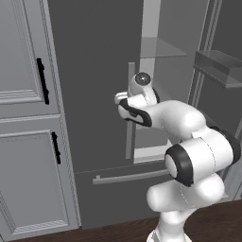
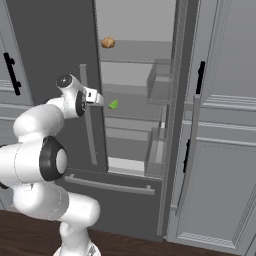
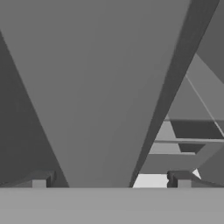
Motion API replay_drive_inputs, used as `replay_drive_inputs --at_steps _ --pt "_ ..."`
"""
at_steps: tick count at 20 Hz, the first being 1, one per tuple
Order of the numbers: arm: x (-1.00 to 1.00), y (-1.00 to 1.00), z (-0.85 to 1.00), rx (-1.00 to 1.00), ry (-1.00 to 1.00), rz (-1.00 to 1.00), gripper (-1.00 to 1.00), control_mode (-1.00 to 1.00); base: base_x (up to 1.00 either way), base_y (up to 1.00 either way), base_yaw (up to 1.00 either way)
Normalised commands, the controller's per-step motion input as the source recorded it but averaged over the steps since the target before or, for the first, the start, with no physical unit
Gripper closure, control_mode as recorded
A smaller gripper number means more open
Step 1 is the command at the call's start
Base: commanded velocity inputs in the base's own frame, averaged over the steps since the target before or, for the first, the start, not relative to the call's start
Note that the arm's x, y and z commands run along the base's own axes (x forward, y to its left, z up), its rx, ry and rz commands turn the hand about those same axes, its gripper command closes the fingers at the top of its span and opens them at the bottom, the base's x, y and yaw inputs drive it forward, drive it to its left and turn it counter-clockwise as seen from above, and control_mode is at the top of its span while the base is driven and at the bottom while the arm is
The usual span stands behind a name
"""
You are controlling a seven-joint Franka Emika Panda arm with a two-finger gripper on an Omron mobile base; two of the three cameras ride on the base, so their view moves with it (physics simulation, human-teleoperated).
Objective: Grab a lemon wedge from the fridge and one ice cube from the ice bowl, and put them in the glass of lemonade.
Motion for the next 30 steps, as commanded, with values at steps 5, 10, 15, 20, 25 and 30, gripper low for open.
replay_drive_inputs --at_steps 5,10,15,20,25,30 --pt "0.40 0.00 -0.20 0.00 0.00 0.00 -1.00 -1.00 0.00 0.00 0.00" --pt "0.23 0.03 -0.05 0.00 0.00 0.00 1.00 -1.00 0.00 0.00 0.00" --pt "0.33 0.01 0.00 0.00 0.00 0.00 1.00 -1.00 0.00 0.00 0.00" --pt "0.31 0.02 0.00 0.00 0.00 0.00 1.00 -1.00 0.00 0.00 0.00" --pt "0.03 0.47 0.02 0.01 0.00 0.02 1.00 -1.00 0.00 0.00 0.00" --pt "-0.25 0.87 0.44 0.00 0.06 0.13 1.00 -1.00 0.00 0.00 0.00"
